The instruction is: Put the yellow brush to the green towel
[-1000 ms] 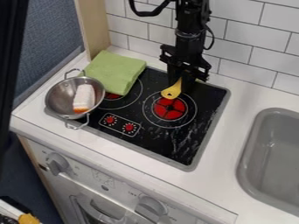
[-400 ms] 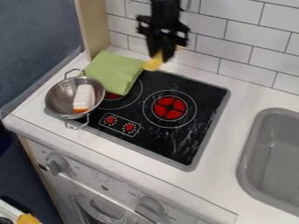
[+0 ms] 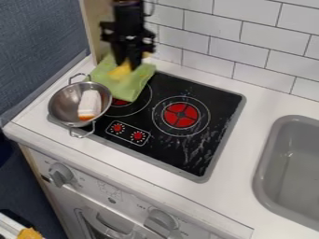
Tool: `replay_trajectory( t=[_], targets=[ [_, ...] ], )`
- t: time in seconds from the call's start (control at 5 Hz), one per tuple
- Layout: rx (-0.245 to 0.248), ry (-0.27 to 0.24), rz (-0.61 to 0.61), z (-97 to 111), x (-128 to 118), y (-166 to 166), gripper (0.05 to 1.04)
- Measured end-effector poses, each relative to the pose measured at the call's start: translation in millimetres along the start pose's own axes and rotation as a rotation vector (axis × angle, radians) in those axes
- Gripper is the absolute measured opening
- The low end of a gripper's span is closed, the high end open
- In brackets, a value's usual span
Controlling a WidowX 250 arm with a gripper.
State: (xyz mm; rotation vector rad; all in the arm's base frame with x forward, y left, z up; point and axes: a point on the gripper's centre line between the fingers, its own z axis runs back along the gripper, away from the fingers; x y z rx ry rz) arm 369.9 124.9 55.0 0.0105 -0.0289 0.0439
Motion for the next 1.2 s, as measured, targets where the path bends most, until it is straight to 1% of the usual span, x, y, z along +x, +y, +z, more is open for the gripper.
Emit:
replay_trajectory(
  t=[0.2, 0.4, 0.6, 0.8, 1.0, 1.2],
  targets=[
    [0.005, -0.015, 0.054, 0.0, -3.4, 18.8, 0.336],
    [0.005, -0.029, 0.055, 1.8, -1.0, 20.9, 0.401],
    [0.009, -0.044, 0.032, 2.2, 3.1, 17.2, 0.704],
    [0.021, -0.051, -0.023, 6.4, 10.6, 3.3, 0.968],
    [0.008, -0.022, -0.061, 9.2, 7.8, -8.6, 1.005],
    [0.0, -0.04, -0.063, 23.4, 7.9, -13.8, 1.0]
  ],
)
